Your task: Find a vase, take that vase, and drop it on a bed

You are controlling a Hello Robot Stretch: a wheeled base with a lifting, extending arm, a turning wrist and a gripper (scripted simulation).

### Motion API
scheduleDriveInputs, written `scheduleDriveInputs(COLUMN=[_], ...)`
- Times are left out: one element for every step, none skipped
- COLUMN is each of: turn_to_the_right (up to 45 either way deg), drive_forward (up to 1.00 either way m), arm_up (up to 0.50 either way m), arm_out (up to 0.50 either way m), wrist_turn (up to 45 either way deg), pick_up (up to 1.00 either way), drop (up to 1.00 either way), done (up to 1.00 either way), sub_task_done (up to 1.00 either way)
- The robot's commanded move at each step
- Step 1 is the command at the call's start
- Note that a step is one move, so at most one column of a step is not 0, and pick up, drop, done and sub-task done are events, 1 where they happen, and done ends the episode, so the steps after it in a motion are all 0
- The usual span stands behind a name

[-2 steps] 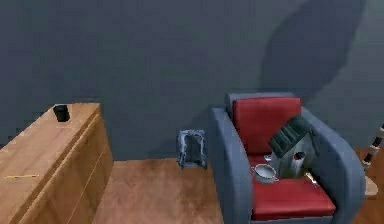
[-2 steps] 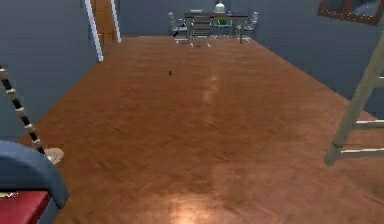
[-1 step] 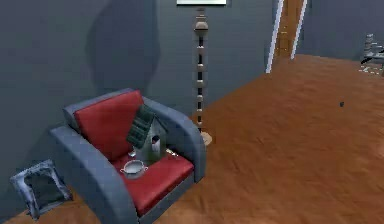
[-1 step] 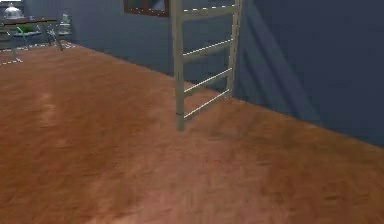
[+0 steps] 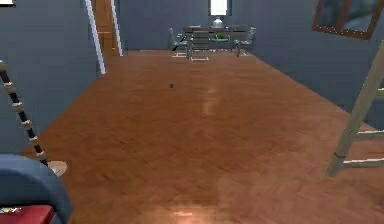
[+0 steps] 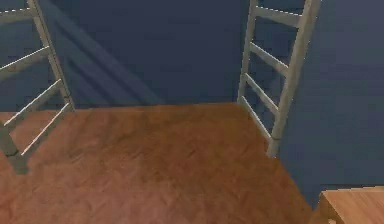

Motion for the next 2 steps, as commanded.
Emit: scheduleDriveInputs(turn_to_the_right=[45.0, 15.0], drive_forward=[0.00, 0.00], arm_up=[0.00, 0.00], arm_out=[0.00, 0.00], wrist_turn=[0.0, 0.0], pick_up=[0.00, 0.00], drop=[0.00, 0.00], done=[0.00, 0.00], sub_task_done=[0.00, 0.00])
